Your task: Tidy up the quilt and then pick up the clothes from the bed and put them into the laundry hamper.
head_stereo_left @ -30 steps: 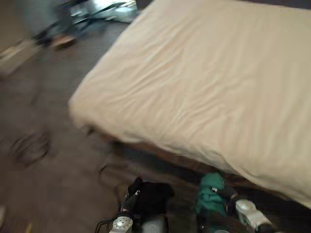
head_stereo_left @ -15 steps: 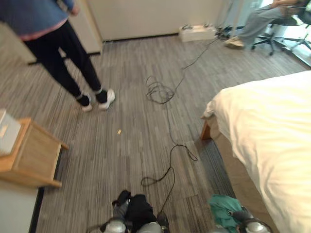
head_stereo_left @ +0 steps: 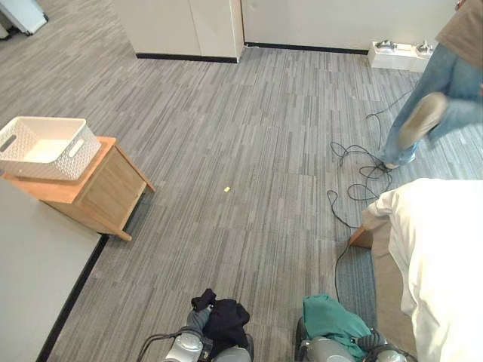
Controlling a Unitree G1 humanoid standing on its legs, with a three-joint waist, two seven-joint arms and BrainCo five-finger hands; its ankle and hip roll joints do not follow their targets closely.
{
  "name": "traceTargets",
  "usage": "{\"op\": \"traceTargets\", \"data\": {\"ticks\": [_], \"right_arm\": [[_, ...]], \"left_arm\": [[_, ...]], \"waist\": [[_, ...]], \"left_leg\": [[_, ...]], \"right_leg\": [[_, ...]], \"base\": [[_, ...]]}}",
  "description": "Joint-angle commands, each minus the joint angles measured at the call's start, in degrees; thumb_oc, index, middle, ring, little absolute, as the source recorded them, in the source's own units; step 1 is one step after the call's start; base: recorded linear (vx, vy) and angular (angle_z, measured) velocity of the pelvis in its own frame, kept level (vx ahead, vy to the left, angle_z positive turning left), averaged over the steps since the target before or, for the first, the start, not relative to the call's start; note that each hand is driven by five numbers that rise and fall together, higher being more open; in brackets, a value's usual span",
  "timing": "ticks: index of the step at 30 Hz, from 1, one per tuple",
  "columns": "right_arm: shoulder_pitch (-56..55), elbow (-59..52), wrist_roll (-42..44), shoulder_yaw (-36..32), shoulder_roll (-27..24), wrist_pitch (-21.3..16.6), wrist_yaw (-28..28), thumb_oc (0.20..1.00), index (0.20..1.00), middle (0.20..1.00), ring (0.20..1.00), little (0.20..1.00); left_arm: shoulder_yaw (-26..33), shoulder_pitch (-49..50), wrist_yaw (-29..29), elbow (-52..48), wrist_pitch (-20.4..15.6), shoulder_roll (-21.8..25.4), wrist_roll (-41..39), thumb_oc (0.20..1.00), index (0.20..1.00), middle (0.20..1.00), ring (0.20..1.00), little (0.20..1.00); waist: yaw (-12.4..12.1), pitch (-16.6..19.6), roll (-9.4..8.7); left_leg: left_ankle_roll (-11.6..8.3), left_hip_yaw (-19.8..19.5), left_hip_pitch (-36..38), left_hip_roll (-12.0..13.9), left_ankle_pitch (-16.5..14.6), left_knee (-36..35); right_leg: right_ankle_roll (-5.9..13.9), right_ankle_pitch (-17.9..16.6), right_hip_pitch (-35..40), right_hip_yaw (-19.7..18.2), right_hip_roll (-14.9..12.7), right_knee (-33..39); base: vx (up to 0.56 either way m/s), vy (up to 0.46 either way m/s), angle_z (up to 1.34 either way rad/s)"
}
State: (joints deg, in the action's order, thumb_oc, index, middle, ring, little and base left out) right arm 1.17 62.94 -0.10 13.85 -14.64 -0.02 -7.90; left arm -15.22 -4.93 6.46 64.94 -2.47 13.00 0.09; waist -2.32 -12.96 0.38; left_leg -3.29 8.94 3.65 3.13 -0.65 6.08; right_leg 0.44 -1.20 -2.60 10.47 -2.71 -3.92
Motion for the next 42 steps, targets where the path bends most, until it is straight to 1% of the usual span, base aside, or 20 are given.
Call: {"op": "traceTargets", "data": {"ticks": [1, 3, 5, 6, 10, 15, 16, 17, 20, 21, 25, 27, 30, 32, 33, 34, 36, 37, 40, 42], "right_arm": [[0.85, -5.03, -2.41, 0.91, -5.09, -0.95, -1.65, 0.2, 0.2, 0.2, 0.2, 0.2], [1.11, -6.56, -1.78, 0.57, -5.86, -0.67, -1.94, 0.2, 0.2, 0.2, 0.2, 0.2], [0.9, -7.51, -1.65, 0.84, -5.93, -0.68, -1.79, 0.2, 0.2, 0.2, 0.2, 0.2], [0.5, -7.62, -1.74, 0.87, -5.79, -0.95, -1.36, 0.2, 0.2, 0.2, 0.2, 0.2], [1.07, -7.25, -3.02, 1.21, -5.88, -1.19, -1.13, 0.2, 0.2, 0.2, 0.2, 0.2], [1.9, -5.18, -4.22, 2.02, -4.09, -1.0, -0.38, 0.2, 0.2, 0.2, 0.2, 0.2], [2.05, -3.08, -4.8, 2.35, -3.18, -1.12, -0.22, 0.2, 0.2, 0.2, 0.2, 0.2], [2.63, -0.93, -4.45, 2.39, -2.75, -0.97, 0.03, 0.2, 0.2, 0.2, 0.2, 0.2], [3.97, -0.63, -4.27, 2.82, -2.71, -0.88, 0.04, 0.2, 0.2, 0.2, 0.2, 0.2], [4.21, -0.77, -4.01, 2.83, -2.72, -0.85, 0.05, 0.2, 0.2, 0.2, 0.2, 0.2], [4.57, -2.5, -1.98, 2.57, -3.47, -1.36, -0.38, 0.2, 0.2, 0.2, 0.2, 0.2], [4.0, -1.03, -1.22, 1.75, -4.26, -1.1, -0.66, 0.2, 0.2, 0.2, 0.2, 0.2], [3.63, 0.19, -3.29, 2.67, -4.26, -0.25, 0.38, 0.2, 0.2, 0.2, 0.2, 0.2], [4.37, 0.16, -3.61, 3.11, -5.22, -0.61, 0.53, 0.2, 0.2, 0.2, 0.2, 0.2], [4.38, 0.17, -3.61, 3.12, -5.2, -0.61, 0.53, 0.2, 0.2, 0.2, 0.2, 0.2], [4.38, -1.55, -2.14, 2.45, -6.14, -0.76, -0.35, 0.2, 0.2, 0.2, 0.2, 0.2], [4.63, -3.21, -1.49, 2.28, -6.8, -1.07, -0.57, 0.2, 0.2, 0.2, 0.2, 0.2], [5.61, -3.43, -1.02, 2.35, -7.2, -0.85, -0.32, 0.2, 0.2, 0.2, 0.2, 0.2], [5.85, -3.59, -1.18, 2.27, -7.36, -0.88, -0.28, 0.2, 0.2, 0.2, 0.2, 0.2], [5.3, -3.78, -1.34, 1.53, -7.5, -0.87, -0.3, 0.2, 0.2, 0.2, 0.2, 0.2]], "left_arm": [[-1.21, -5.09, 0.91, -1.1, -1.21, -0.21, -1.7, 0.2, 0.2, 0.2, 0.2, 0.2], [-0.96, -5.24, 1.7, -1.31, -1.01, -0.03, -2.21, 0.2, 0.2, 0.2, 0.2, 0.2], [-0.1, -4.35, 1.91, -0.67, -0.89, -0.17, -2.26, 0.2, 0.2, 0.2, 0.2, 0.2], [0.75, -3.14, 1.77, -0.32, -0.91, -0.27, -1.86, 0.2, 0.2, 0.2, 0.2, 0.2], [2.37, -0.99, 1.45, 0.45, -0.83, -0.37, -1.04, 0.2, 0.2, 0.2, 0.2, 0.2], [4.3, 0.41, 1.19, 2.29, -0.06, 0.06, -0.29, 0.2, 0.2, 0.2, 0.2, 0.2], [4.53, -0.32, 1.11, 3.61, 0.16, 0.46, 0.21, 0.2, 0.2, 0.2, 0.2, 0.2], [4.17, -0.6, 1.08, 4.24, 0.39, 0.8, 0.7, 0.2, 0.2, 0.2, 0.2, 0.2], [3.77, -1.53, 1.43, 4.52, 0.69, 1.3, 0.72, 0.2, 0.2, 0.2, 0.2, 0.2], [3.65, -1.98, 1.76, 4.43, 0.69, 1.46, 0.48, 0.2, 0.2, 0.2, 0.2, 0.2], [1.92, -4.91, 2.51, 1.76, 0.11, 1.89, -0.54, 0.2, 0.2, 0.2, 0.2, 0.2], [1.23, -6.56, 2.41, 1.76, -0.77, 1.86, -1.06, 0.2, 0.2, 0.2, 0.2, 0.2], [2.02, -5.7, 2.33, 2.18, -1.35, 1.47, -1.31, 0.2, 0.2, 0.2, 0.2, 0.2], [2.83, -4.76, 2.2, 3.03, -1.44, 1.23, -2.45, 0.2, 0.2, 0.2, 0.2, 0.2], [2.84, -4.77, 2.2, 3.03, -1.44, 1.24, -2.44, 0.2, 0.2, 0.2, 0.2, 0.2], [3.3, -4.09, 2.13, 2.99, -1.09, 0.83, -3.79, 0.2, 0.2, 0.2, 0.2, 0.2], [4.01, -3.4, 2.24, 3.04, -1.1, 0.9, -4.31, 0.2, 0.2, 0.2, 0.2, 0.2], [4.53, -2.41, 2.27, 3.29, -0.92, 0.94, -4.5, 0.2, 0.2, 0.2, 0.2, 0.2], [5.35, -1.22, 1.94, 4.09, -0.97, 0.56, -4.24, 0.2, 0.2, 0.2, 0.2, 0.2], [5.8, -0.31, 1.62, 4.49, -0.8, 0.2, -4.01, 0.2, 0.2, 0.2, 0.2, 0.2]], "waist": [[-0.66, -3.99, -1.06], [-1.26, -5.08, -1.96], [-2.35, -4.44, -2.07], [-3.06, -3.19, -1.21], [-3.79, -2.1, -0.74], [-5.27, -0.02, -3.25], [-6.69, 0.41, -5.76], [-6.66, -0.72, -6.75], [-5.89, -2.09, -4.49], [-5.01, -2.93, -3.57], [-0.99, -5.19, -1.95], [1.17, -4.55, -2.31], [1.46, -3.35, -3.85], [1.41, -3.14, -3.5], [1.5, -3.0, -3.59], [-0.19, -4.91, -4.14], [-0.84, -5.69, -4.79], [-2.7, -6.23, -5.23], [-4.27, -5.38, -5.06], [-4.85, -3.96, -4.68]], "left_leg": [[-5.13, 1.29, -10.62, 5.38, 9.43, 20.06], [-3.78, 1.24, -16.0, 5.59, 8.4, 26.05], [-2.52, 4.28, -18.25, 4.41, 5.01, 19.8], [-2.12, 6.72, -18.17, 3.55, 4.23, 9.11], [-3.02, 15.32, -19.02, 4.05, 7.71, -8.07], [-0.81, 16.95, -17.44, 2.59, 9.76, -8.84], [1.42, 15.38, -16.81, 0.09, 8.07, -7.27], [3.79, 13.77, -13.7, -2.67, 5.15, -6.45], [5.24, 12.18, -8.84, -1.54, 4.57, -8.44], [5.44, 10.63, -6.53, -1.3, 4.26, -9.82], [3.14, 4.23, -0.16, -1.09, 1.7, -10.83], [0.76, -0.91, 4.56, -0.94, -3.05, -11.02], [0.1, -3.86, 7.9, -0.72, -8.45, -4.88], [-1.19, -4.64, 4.12, 2.68, -2.86, 11.96], [-1.19, -4.73, 3.88, 2.61, -2.78, 11.99], [-0.25, -4.24, -4.99, 5.73, 3.43, 29.94], [0.61, -1.66, -8.14, 6.43, 2.62, 35.2], [0.21, 0.89, -14.48, 3.39, 0.04, 39.95], [0.7, 5.83, -17.12, 1.55, -1.61, 31.08], [0.97, 11.11, -17.37, 3.65, -1.4, 20.97]], "right_leg": [[2.25, 9.74, 12.74, 0.98, -0.25, 5.62], [1.75, 11.03, 14.65, 1.18, -0.21, 6.43], [2.5, 12.67, 17.2, 0.41, -0.16, 8.07], [3.77, 13.6, 18.25, 0.07, -0.12, 8.89], [5.79, 17.09, 22.28, 1.41, -0.57, 8.92], [7.81, 19.39, 24.59, 1.21, -2.08, 3.36], [10.78, 13.75, 21.84, 0.75, -3.92, -9.28], [14.41, 2.41, 14.95, -0.31, -5.79, -25.2], [13.71, -1.92, 5.82, -1.61, -4.73, -38.4], [12.22, 0.64, 1.62, -1.61, -4.18, -41.5], [8.75, 8.74, -5.0, -0.21, -1.08, -21.54], [10.04, 3.67, -6.96, -7.73, -5.25, 2.32], [11.8, 1.0, -7.78, -10.5, -5.92, 1.46], [9.14, 1.24, -5.39, -8.4, -4.94, -0.09], [9.14, 1.16, -5.54, -8.35, -5.03, -0.03], [5.45, 2.71, -1.38, -4.69, -4.77, 0.81], [4.18, 3.7, 1.29, -2.89, -4.32, 2.06], [3.72, 5.63, 5.39, -1.82, -4.08, 3.62], [4.62, 7.76, 10.09, 0.1, -3.73, 5.44], [5.5, 9.94, 13.51, 2.22, -3.93, 6.51]], "base": [[0.18, -0.268, 0.01], [0.3, -0.141, 0.03], [0.45, 0.068, -0.13], [0.46, 0.137, -0.52], [0.49, 0.126, -0.33], [0.68, 0.129, -0.06], [1.0, 0.278, -0.04], [0.79, 0.25, 0.03], [0.47, 0.127, 0.18], [0.55, 0.059, 0.41], [0.61, -0.123, 1.15], [0.94, -0.379, 1.65], [0.65, -0.319, 1.71], [0.6, -0.429, 0.55], [0.4, -0.5, 1.02], [0.37, -0.482, 1.43], [0.4, -0.395, 1.08], [0.48, -0.188, 0.13], [0.56, -0.1, 0.08], [0.56, 0.049, 0.31]]}}
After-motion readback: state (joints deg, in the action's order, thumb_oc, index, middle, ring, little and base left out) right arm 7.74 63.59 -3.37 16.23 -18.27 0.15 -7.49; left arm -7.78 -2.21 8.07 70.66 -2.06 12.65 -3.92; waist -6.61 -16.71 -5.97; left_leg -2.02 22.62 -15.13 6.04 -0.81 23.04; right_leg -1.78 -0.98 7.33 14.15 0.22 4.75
